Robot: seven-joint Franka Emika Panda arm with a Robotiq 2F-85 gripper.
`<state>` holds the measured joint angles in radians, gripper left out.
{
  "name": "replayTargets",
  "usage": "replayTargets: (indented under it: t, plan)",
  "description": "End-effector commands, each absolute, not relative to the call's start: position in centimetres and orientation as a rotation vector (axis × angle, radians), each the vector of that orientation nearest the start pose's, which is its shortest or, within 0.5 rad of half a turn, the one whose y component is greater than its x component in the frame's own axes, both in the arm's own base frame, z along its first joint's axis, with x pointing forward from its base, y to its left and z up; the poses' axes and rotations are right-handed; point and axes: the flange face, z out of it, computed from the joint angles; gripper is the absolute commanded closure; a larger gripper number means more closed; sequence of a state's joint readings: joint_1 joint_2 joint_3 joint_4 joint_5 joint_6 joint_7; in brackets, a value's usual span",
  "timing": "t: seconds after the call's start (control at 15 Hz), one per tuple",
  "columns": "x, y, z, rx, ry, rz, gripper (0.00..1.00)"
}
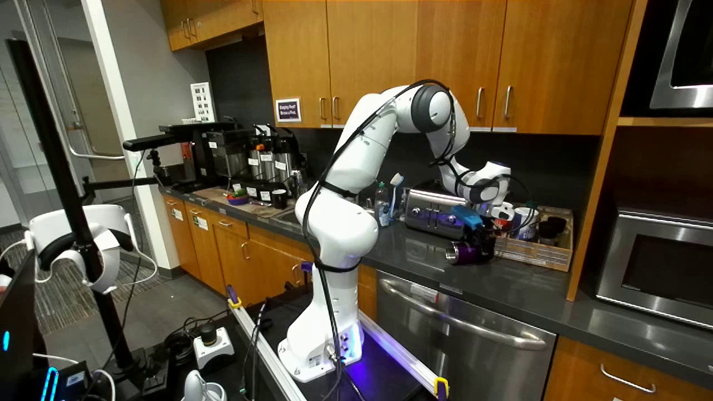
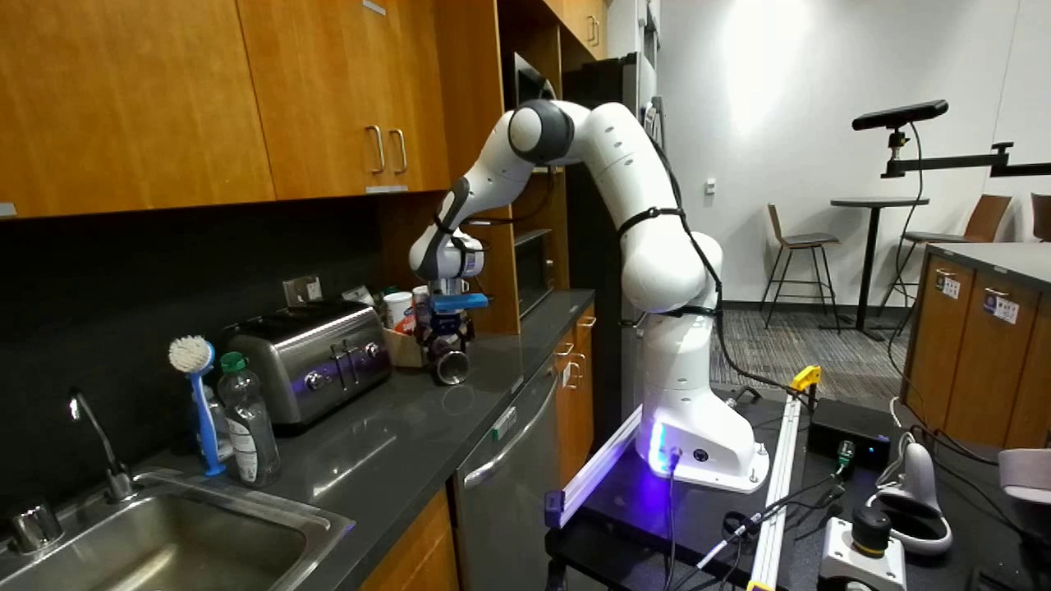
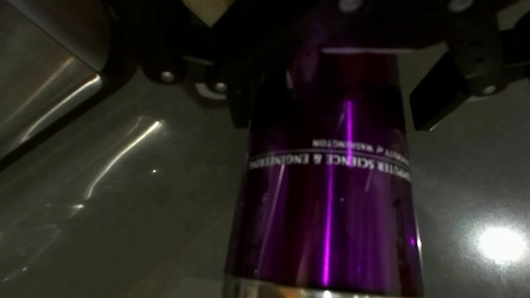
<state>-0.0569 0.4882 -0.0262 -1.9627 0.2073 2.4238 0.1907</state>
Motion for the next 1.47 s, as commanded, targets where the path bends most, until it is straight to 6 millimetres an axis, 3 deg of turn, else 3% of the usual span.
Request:
replayTargets:
  t: [0.0, 0.4, 0.47, 0.53, 0.67, 0.73, 1.4]
  plan:
    - [61.31, -4.97, 22.11, -2.952, 0.639, 0.049, 0.0]
    - [61.29, -5.09, 21.89, -2.955, 0.652, 0.054, 0.0]
    - [61.21, -5.13, 21.72, -2.953, 0.648, 0.057, 0.25]
    - [61.2, -5.14, 21.68, -2.953, 0.648, 0.058, 0.01]
    - [61.2, -5.15, 21.66, -2.953, 0.648, 0.058, 0.15]
    - [61.21, -5.16, 21.67, -2.953, 0.649, 0.058, 0.16]
    - [61.21, -5.18, 21.67, -2.953, 0.649, 0.057, 0.16]
